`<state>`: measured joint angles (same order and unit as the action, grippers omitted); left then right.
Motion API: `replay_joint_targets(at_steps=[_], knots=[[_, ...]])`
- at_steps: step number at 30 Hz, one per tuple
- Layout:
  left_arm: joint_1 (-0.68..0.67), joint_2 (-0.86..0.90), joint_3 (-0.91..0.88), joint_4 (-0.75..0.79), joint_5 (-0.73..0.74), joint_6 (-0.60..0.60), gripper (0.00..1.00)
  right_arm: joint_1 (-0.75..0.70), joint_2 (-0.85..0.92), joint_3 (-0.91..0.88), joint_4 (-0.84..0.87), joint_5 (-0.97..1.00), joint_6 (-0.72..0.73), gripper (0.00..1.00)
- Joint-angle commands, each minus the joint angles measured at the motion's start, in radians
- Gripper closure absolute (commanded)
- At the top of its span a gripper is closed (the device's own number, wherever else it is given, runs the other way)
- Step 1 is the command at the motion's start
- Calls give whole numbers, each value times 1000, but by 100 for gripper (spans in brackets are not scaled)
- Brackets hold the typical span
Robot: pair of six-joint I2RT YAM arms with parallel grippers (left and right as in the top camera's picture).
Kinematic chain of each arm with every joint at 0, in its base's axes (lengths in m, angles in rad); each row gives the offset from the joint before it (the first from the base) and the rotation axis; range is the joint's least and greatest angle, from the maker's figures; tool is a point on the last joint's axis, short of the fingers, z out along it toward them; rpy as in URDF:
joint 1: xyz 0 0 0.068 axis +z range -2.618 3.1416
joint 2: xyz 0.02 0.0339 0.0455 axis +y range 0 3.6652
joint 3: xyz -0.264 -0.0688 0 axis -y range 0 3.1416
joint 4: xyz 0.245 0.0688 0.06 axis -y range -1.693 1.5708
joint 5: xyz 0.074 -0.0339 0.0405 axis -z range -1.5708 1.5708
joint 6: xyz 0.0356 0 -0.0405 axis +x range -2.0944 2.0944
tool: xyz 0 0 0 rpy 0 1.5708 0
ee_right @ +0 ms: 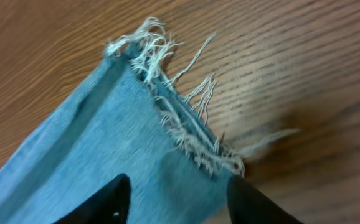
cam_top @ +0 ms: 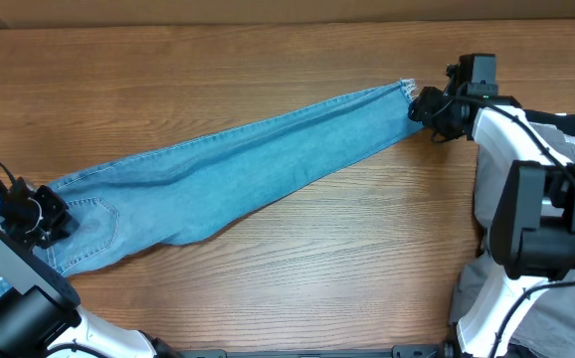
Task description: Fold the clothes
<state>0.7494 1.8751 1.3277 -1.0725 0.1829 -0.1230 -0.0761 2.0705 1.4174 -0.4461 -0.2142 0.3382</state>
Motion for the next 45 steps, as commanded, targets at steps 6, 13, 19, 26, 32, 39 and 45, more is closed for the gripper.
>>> replay_joint_targets(at_steps=[6, 13, 19, 26, 32, 39, 45], knots=[[2, 10, -5, 8, -22, 23, 67, 9, 71, -5, 44, -13, -1, 50], [2, 10, -5, 7, -22, 23, 65, 8, 90, 9, 53, -15, -2, 92], [2, 10, -5, 11, -32, 23, 64, -15, 21, 77, -52, -14, -63, 96], [2, 10, -5, 27, -37, 23, 60, -20, -50, 97, -117, 132, -85, 96], [2, 10, -5, 27, -50, 24, 57, -20, -48, 92, -138, 229, -85, 96], [2, 10, -5, 31, -64, 24, 50, -23, -45, 85, -124, 221, -85, 31], [2, 10, -5, 30, -64, 34, 49, -39, 26, 81, -99, 157, -93, 31]])
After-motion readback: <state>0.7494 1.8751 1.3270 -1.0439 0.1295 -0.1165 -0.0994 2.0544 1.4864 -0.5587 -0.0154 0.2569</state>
